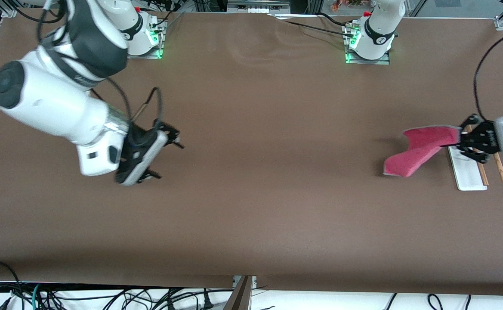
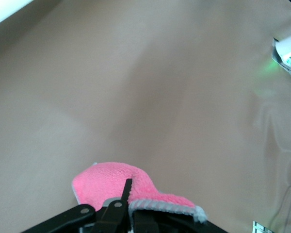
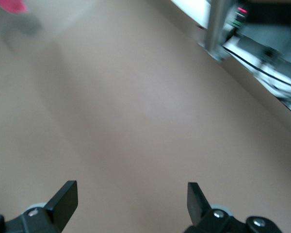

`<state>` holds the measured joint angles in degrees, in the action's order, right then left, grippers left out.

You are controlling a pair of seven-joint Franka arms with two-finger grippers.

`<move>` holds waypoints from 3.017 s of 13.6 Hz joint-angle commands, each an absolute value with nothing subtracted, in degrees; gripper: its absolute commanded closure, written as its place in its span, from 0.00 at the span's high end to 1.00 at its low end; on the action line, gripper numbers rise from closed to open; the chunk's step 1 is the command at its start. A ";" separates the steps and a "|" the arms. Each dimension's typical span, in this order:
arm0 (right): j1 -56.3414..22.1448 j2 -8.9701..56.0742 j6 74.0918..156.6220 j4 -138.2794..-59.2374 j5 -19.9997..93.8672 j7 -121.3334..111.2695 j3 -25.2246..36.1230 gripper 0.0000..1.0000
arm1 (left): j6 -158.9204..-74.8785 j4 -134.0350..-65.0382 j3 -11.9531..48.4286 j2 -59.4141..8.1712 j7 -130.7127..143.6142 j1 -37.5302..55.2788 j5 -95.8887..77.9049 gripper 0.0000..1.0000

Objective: Pass towel and hang on rack
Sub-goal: 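Drape the towel over the wooden rods with the left gripper while the right gripper retracts, then open the left gripper and release the towel onto the rack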

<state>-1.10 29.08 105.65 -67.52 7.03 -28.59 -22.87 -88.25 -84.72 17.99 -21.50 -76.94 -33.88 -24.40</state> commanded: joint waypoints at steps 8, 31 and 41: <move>1.93 14.78 104.67 -78.39 7.29 -28.12 -5.12 1.00 | -88.84 -72.61 9.24 -35.24 -91.31 -43.42 -15.48 0.00; 2.64 5.01 79.54 -85.96 -2.90 -2.72 -3.25 1.00 | -106.52 -72.51 1.67 -41.92 -100.72 -45.18 -13.62 1.00; 2.11 6.15 81.04 -85.43 -3.25 -1.41 -3.25 1.00 | -108.63 -72.42 1.67 -45.62 -100.81 -47.11 -13.62 1.00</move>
